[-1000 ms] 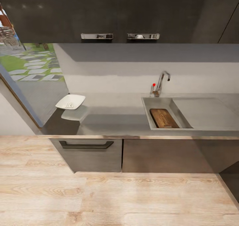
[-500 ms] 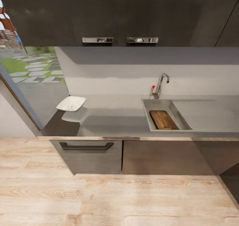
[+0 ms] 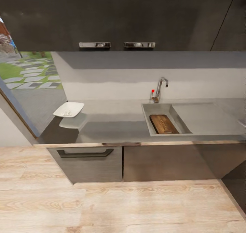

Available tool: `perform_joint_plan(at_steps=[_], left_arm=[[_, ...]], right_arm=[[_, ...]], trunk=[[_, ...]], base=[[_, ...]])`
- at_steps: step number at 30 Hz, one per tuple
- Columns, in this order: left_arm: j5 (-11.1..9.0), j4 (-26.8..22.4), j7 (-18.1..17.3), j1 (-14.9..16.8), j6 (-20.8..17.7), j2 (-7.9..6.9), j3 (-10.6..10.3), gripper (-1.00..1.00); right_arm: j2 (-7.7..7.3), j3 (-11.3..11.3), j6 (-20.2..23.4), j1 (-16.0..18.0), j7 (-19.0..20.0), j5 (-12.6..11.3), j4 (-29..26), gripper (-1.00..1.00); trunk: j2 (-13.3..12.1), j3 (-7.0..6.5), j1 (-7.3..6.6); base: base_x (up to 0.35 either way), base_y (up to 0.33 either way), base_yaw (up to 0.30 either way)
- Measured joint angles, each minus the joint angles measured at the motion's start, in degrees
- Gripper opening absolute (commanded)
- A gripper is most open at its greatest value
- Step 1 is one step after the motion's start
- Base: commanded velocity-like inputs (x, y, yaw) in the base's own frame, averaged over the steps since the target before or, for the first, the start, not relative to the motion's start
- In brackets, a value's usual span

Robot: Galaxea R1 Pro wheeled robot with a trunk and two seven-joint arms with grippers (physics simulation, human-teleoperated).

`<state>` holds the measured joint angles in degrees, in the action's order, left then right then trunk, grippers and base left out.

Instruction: In the kitchen, take the Vidalia onion out of the sink, dice it on the chopping board with the paring knife, put the diced onion into the bowl on the countertop, then place both the paring knife and the chopping board into the sink.

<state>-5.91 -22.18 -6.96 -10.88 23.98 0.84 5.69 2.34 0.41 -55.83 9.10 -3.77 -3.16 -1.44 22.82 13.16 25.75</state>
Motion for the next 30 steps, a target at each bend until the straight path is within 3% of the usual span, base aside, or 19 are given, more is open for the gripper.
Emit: perform_joint_plan(at_steps=[30], left_arm=[[0.0, 0.0, -0.01, 0.0, 0.09, -0.01, 0.0, 1.0]], right_arm=[[-0.14, 0.01, 0.1, 0.0, 0.0, 0.09, 0.0, 1.0]], trunk=[[0.0, -2.71, 0.0]], base=[[0.0, 0.0, -0.002]])
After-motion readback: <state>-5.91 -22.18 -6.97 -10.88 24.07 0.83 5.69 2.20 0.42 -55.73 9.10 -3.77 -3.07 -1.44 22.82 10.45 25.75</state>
